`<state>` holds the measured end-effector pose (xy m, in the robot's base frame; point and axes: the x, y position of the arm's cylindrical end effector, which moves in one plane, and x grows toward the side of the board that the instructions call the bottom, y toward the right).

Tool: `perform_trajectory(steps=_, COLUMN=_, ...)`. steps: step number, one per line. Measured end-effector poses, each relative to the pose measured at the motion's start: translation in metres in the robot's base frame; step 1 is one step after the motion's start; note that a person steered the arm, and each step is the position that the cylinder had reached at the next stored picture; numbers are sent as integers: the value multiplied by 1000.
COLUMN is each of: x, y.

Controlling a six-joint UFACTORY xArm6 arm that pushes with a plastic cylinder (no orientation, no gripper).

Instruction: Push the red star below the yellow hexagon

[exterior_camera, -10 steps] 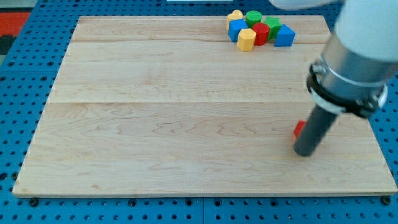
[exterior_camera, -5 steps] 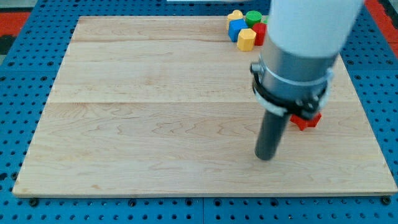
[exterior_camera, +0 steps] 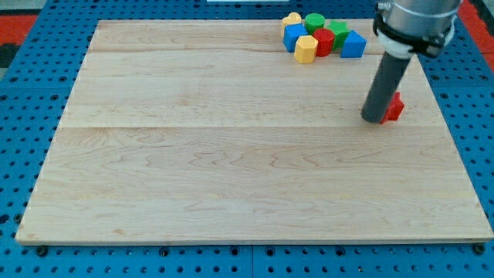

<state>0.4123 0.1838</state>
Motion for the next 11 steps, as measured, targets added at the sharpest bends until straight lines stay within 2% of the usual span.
perform_trajectory(steps=2, x=27, y=15)
perform_trajectory(steps=3, x=23, y=56)
perform_trajectory(steps=4, x=8, y=67)
perform_trajectory(steps=5, x=-26, y=5)
perform_trajectory(steps=6, x=-67, y=-27)
perform_trajectory(steps=8, x=-6, y=-37)
perform_trajectory(steps=9, x=-25, y=-46)
perform_trajectory(steps=10, x=-70, y=-45)
perform_trajectory(steps=11, x=-82, y=-45)
